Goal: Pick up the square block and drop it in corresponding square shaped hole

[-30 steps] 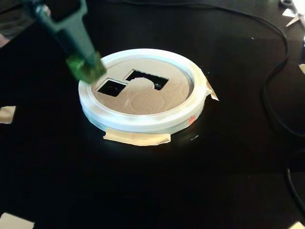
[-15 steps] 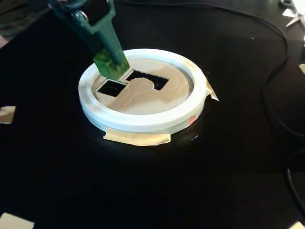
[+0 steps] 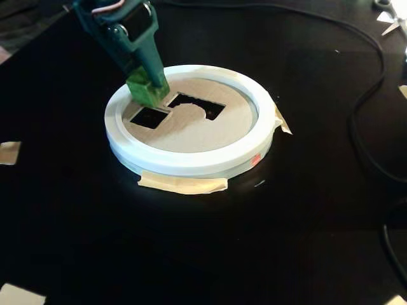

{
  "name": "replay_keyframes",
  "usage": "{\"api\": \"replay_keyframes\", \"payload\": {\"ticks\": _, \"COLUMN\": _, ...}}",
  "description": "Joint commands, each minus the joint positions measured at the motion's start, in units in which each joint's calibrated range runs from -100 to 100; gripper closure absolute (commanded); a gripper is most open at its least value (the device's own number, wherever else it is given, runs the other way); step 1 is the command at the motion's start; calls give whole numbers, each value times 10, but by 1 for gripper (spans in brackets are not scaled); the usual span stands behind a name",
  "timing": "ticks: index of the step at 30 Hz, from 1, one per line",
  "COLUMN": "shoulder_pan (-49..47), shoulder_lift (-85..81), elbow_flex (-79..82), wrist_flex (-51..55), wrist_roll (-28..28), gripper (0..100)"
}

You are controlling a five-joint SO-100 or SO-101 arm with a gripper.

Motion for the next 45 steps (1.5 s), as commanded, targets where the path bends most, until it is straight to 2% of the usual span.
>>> {"api": "replay_keyframes", "payload": {"ticks": 1, "shoulder_pan": -7, "shoulder_lift": -3, "elbow_flex": -34, "wrist_flex": -13, "wrist_roll": -1, "gripper": 67}}
{"api": "replay_keyframes", "payload": {"ticks": 12, "shoulder_pan": 3, "shoulder_lift": -3, "elbow_flex": -31, "wrist_flex": -3, "wrist_roll": 1, "gripper": 67}}
{"api": "replay_keyframes", "payload": {"ticks": 26, "shoulder_pan": 48, "shoulder_lift": -2, "elbow_flex": 3, "wrist_flex": -1, "wrist_roll": 48, "gripper": 67}}
{"api": "replay_keyframes", "payload": {"ticks": 41, "shoulder_pan": 44, "shoulder_lift": -3, "elbow_flex": 43, "wrist_flex": -2, "wrist_roll": 43, "gripper": 66}}
{"api": "replay_keyframes", "payload": {"ticks": 43, "shoulder_pan": 44, "shoulder_lift": -3, "elbow_flex": 43, "wrist_flex": -2, "wrist_roll": 43, "gripper": 64}}
{"api": "replay_keyframes", "payload": {"ticks": 45, "shoulder_pan": 44, "shoulder_lift": -9, "elbow_flex": 43, "wrist_flex": -2, "wrist_roll": 43, "gripper": 58}}
